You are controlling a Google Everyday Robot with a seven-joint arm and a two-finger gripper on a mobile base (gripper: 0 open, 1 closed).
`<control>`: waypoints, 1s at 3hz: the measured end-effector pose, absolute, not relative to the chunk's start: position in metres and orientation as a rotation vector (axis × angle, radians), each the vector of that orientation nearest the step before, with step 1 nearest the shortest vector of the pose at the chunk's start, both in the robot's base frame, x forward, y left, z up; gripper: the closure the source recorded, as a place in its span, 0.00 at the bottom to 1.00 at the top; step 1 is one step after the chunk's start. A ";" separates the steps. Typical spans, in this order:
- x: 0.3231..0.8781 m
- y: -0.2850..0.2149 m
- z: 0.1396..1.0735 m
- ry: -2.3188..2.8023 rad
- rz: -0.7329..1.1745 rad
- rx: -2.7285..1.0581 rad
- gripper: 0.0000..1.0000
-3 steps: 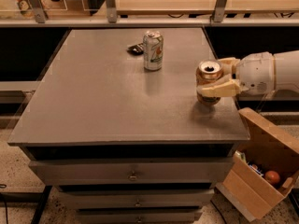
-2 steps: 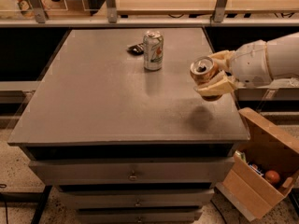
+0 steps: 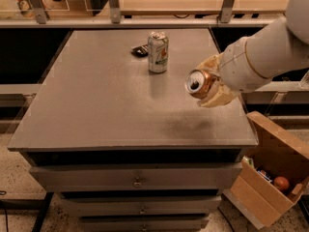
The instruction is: Knock orange can over
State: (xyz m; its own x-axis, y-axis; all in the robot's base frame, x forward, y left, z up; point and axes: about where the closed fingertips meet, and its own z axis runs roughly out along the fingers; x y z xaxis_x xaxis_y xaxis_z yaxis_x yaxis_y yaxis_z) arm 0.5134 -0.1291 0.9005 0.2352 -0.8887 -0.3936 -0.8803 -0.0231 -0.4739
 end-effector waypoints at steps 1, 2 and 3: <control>0.504 -0.122 0.882 1.663 -0.146 -2.044 0.60; 0.499 -0.122 0.851 1.722 -0.246 -2.238 0.36; 0.503 -0.138 0.830 1.798 -0.355 -2.397 0.13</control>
Offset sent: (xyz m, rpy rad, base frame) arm -0.0070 -0.0249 -0.0787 -0.7656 0.1351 0.0776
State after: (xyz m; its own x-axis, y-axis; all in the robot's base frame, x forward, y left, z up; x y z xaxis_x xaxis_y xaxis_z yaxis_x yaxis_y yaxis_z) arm 0.5033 -0.1382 0.8300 0.2650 -0.9577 0.1126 -0.9285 -0.2849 -0.2381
